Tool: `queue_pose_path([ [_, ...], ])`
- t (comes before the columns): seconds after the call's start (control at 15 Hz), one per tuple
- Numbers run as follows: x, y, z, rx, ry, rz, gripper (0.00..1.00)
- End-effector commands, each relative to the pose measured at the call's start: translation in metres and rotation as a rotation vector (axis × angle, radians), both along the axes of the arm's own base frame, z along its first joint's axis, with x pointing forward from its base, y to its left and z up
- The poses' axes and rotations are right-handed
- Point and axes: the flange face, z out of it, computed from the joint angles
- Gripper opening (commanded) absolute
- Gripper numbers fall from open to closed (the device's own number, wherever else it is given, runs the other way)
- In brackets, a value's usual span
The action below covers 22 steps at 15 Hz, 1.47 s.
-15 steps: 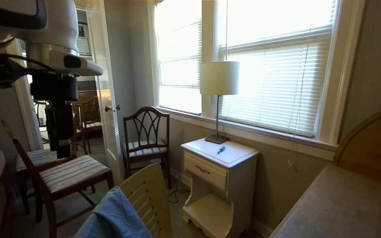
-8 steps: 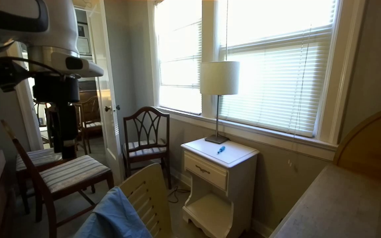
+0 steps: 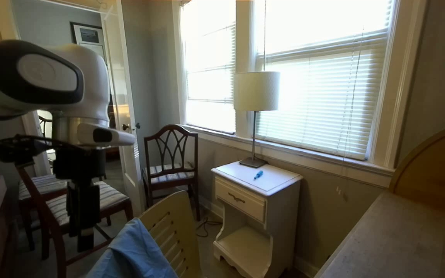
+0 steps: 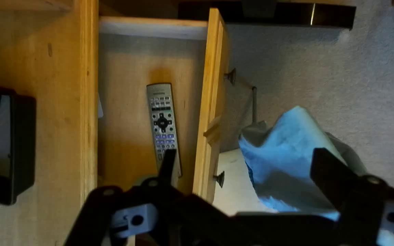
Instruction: Close the drawer
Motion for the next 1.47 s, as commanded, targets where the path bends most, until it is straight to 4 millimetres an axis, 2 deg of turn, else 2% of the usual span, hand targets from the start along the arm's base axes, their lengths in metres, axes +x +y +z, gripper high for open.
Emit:
queue_pose_path([
  [0.0, 0.008, -0.016, -0.049, -0.045, 0.068, -0.073, 1.0],
  [0.27, 0.014, -0.026, -0.081, -0.099, 0.12, -0.216, 1.0],
  [0.33, 0.014, -0.025, -0.085, -0.104, 0.138, -0.242, 1.0],
  [0.4, 0.006, -0.029, -0.077, -0.074, 0.115, -0.189, 1.0],
  [0.6, 0.012, -0.028, -0.087, -0.095, 0.128, -0.214, 1.0],
  [0.73, 0.008, -0.022, -0.081, -0.17, 0.046, -0.173, 1.0],
  [1.0, 0.011, -0.007, -0.096, -0.238, -0.054, -0.157, 1.0],
  [1.2, 0.008, 0.004, -0.115, -0.247, -0.058, -0.191, 1.0],
  [1.4, 0.003, 0.002, -0.135, -0.274, -0.033, -0.194, 1.0],
])
